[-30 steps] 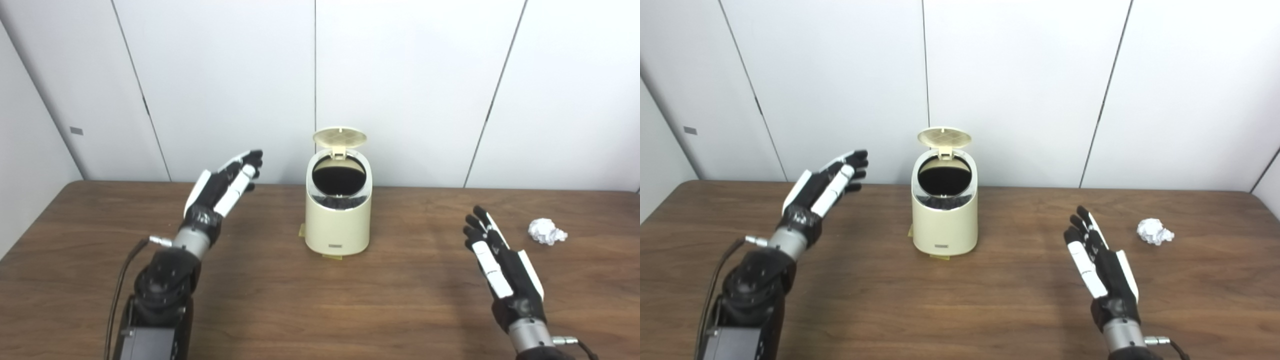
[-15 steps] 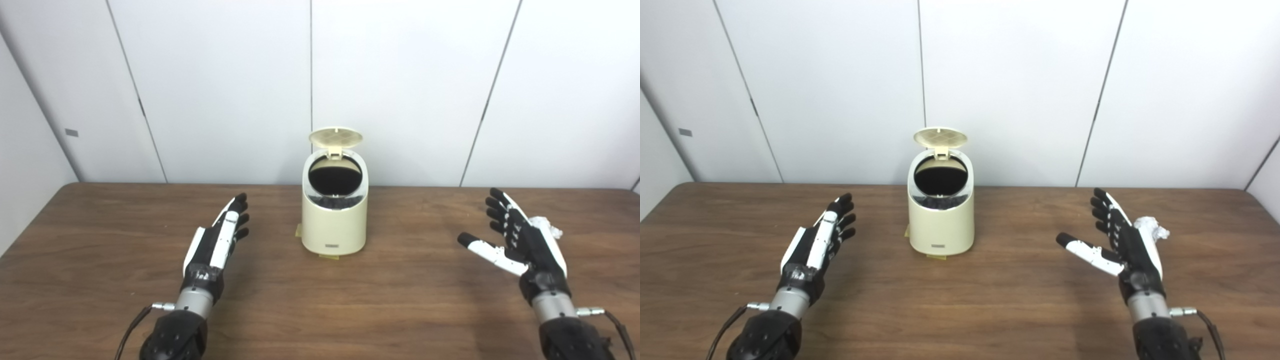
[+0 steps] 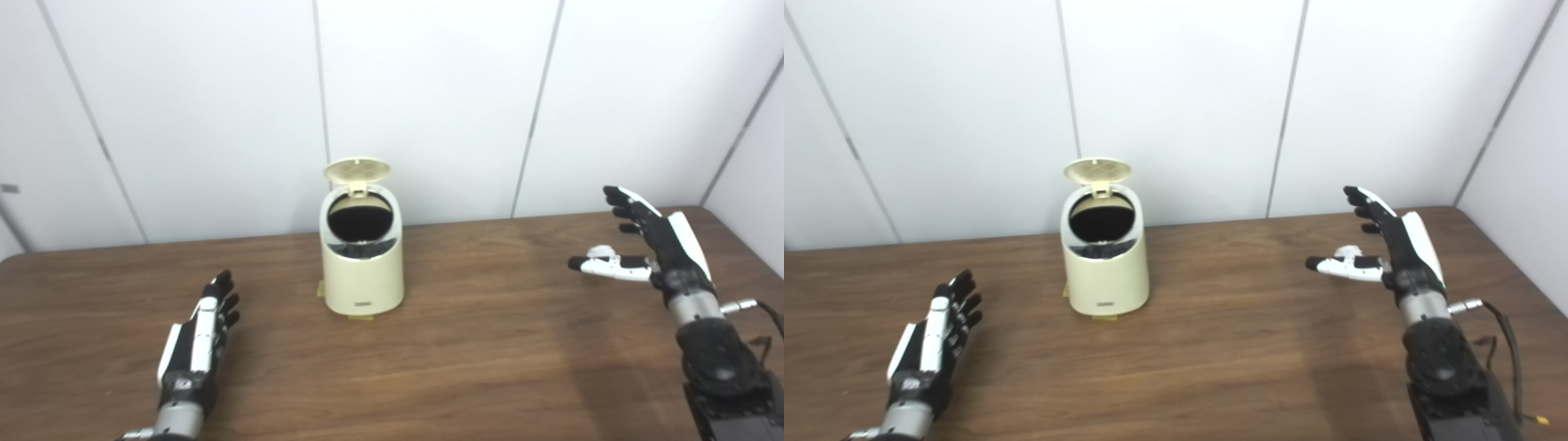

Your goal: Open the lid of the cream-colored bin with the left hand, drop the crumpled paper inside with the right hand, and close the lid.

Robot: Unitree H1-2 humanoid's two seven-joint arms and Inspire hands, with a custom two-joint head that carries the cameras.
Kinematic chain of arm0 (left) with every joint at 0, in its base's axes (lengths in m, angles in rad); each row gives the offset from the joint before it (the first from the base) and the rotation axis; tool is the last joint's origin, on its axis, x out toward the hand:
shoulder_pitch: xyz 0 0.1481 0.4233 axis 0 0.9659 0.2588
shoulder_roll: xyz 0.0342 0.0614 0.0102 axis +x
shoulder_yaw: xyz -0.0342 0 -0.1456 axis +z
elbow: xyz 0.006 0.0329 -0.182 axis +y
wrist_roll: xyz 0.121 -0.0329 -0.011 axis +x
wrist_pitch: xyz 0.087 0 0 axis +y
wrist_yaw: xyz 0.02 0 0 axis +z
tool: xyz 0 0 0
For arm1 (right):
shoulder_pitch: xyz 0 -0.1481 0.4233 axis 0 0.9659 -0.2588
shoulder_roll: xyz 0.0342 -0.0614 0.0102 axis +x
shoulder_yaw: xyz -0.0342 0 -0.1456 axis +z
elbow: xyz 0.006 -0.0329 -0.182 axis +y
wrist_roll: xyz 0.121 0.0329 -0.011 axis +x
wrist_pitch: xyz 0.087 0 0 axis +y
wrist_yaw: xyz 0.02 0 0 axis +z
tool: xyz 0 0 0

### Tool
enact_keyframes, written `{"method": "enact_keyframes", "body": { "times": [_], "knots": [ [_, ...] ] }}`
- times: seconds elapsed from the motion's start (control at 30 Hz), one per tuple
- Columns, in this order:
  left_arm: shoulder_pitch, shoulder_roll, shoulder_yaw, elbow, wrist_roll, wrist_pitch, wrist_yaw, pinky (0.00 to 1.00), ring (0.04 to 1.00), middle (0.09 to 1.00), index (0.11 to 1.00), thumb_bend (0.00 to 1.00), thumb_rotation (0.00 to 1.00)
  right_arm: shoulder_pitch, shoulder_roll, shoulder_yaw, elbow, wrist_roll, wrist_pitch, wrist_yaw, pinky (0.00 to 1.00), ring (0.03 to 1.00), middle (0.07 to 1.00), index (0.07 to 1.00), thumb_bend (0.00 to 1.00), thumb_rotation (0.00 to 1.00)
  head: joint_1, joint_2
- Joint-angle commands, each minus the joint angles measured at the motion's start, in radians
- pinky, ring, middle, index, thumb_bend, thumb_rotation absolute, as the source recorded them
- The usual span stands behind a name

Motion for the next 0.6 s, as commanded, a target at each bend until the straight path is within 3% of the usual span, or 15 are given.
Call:
{"method": "enact_keyframes", "body": {
  "times": [0.0, 0.17, 0.4, 0.57],
  "knots": [
    [-0.034, 0.015, -0.003, -0.022, -0.013, -0.037, 0.0, 0.98, 0.97, 0.983, 0.994, 0.56, 1.0, -0.044, -0.048, -0.033, -0.017, -0.027, 0.012, -0.016, 0.76, 0.83, 0.842, 0.816, 0.83, 0.11, -0.021, 0.003],
    [-0.032, 0.03, -0.002, -0.036, -0.019, -0.02, -0.005, 1.0, 0.979, 0.99, 0.997, 0.54, 1.0, -0.041, -0.086, -0.023, 0.013, -0.065, 0.034, -0.003, 0.76, 0.859, 0.879, 0.837, 0.82, 0.08, -0.065, 0.007],
    [-0.026, 0.053, 0.0, -0.049, -0.036, -0.006, -0.011, 1.0, 0.984, 0.998, 1.0, 0.48, 1.0, -0.1, -0.14, 0.05, 0.137, -0.143, -0.008, -0.002, 0.74, 0.845, 0.839, 0.803, 0.87, 0.04, -0.086, 0.018],
    [-0.017, 0.062, 0.004, -0.079, -0.044, 0.012, -0.009, 1.0, 0.972, 0.985, 0.986, 0.51, 1.0, -0.15, -0.174, 0.113, 0.25, -0.194, -0.053, -0.007, 0.73, 0.841, 0.831, 0.795, 0.89, 0.03, -0.076, 0.026]
  ]
}}
